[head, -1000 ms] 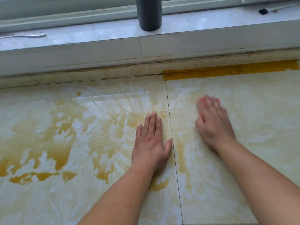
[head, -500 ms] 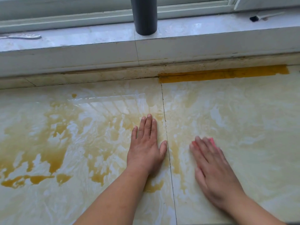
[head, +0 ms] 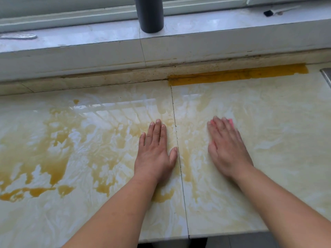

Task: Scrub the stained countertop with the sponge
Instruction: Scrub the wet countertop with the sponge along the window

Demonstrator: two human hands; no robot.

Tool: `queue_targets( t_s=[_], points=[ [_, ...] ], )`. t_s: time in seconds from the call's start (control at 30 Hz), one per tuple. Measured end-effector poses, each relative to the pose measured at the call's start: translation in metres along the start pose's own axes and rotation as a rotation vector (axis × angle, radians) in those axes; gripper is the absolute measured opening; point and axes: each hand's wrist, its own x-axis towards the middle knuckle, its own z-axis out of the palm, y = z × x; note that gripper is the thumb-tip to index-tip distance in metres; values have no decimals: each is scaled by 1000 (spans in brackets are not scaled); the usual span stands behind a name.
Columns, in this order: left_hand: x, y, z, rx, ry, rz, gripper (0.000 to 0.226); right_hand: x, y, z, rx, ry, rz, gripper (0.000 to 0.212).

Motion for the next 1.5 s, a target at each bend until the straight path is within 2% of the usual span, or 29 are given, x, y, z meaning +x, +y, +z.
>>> queue_targets(
  t_s=[0.17,0.27,0.4,0.57,0.77,1.0,1.2,1.3,1.4,1.5],
  points=[
    [1,-1,1,-25,9,18,80,-123,-26,40,-20,20,-155,65],
    [1,-2,1,-35,11,28,78,-154,-45,58,-39,32,-236,71],
    [0,-5,-1,-70,27,47,72,-106,-72,52,-21,2,-258,68],
    [-1,-5,-1,-76,30,52,71,-33,-93,41,-9,17,-109,71],
    [-1,-3,1,-55,24,43,70,-84,-89,49,9,6,-126,66],
    [1,0,2,-67,13,32,70,-12,-93,29,57,-35,-77,71],
    [1,-3,-3,-61,-40,74,72,-101,-83,52,7,5,-118,67],
    [-11,-31,-10,-26,-51,77,77,-123,-90,62,13,44,-117,71],
    [-23,-75,-13,67,-41,23,86,-101,-101,63,13,38,-125,71],
    [-21,-97,-14,55,-65,19,94,-42,-118,53,5,8,-88,70]
  ],
)
